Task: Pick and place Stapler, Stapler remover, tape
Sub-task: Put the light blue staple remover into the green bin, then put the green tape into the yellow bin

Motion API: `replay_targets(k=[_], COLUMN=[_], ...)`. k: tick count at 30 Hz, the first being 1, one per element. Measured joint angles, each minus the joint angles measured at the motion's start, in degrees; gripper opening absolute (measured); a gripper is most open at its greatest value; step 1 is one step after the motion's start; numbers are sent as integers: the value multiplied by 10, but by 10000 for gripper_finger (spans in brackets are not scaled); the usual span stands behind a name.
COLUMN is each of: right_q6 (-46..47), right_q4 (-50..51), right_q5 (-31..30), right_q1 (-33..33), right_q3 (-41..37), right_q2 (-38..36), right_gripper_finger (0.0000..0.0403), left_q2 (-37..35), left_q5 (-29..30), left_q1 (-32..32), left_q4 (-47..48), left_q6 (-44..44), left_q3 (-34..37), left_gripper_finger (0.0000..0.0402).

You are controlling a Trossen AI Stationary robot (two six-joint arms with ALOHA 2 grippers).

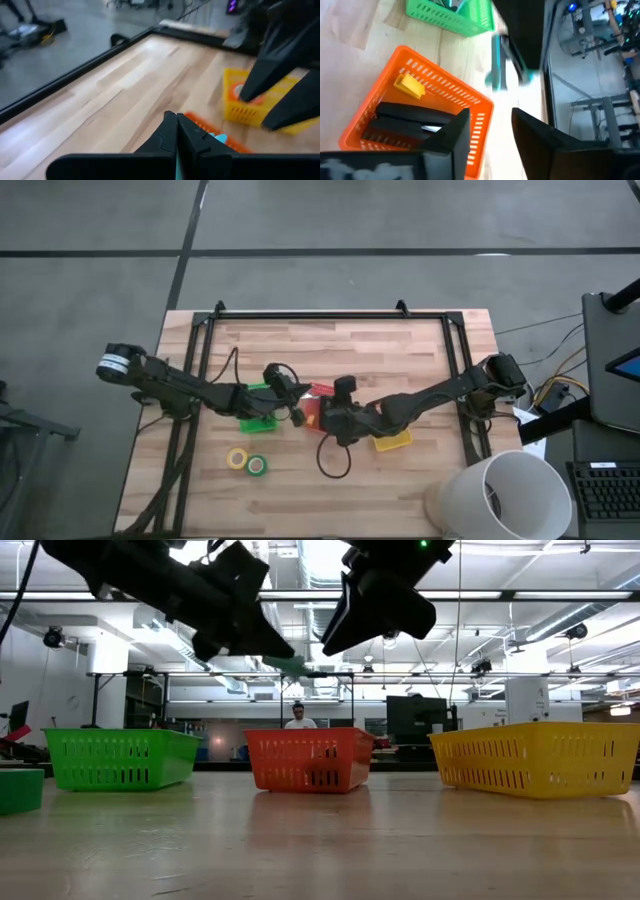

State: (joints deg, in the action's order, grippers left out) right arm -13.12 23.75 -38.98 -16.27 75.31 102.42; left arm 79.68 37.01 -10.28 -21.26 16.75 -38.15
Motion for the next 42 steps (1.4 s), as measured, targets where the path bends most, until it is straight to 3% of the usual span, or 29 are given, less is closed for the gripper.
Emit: replay_targets(k=[5,10,15,19,30,38,42], right_q6=[50,94,102,107,132,132,141], right_q4=[29,50,48,48,47,47,47], right_q5=[3,3,4,4,4,20,33], right_q1=[0,0,0,0,-1,-1,-1], right_q3=[-4,-15,-27,-40,-52,-55,-64], right_q2=[-1,-1,-1,-1,-1,-1,-1], right_gripper_finger=[166,178,174,167,153,158,159], left_q2=[-66,-134,-170,-175,-167,-168,-170], left_q5=[42,44,37,-22,-118,-131,-168], left_q1=[-9,-20,-39,-54,-80,-80,-86], left_q4=[188,392,519,540,588,592,580], left_q6=[106,261,369,372,425,459,437], left_q3=[0,0,4,12,15,15,11], left_gripper_finger=[1,2,2,3,10,75,113])
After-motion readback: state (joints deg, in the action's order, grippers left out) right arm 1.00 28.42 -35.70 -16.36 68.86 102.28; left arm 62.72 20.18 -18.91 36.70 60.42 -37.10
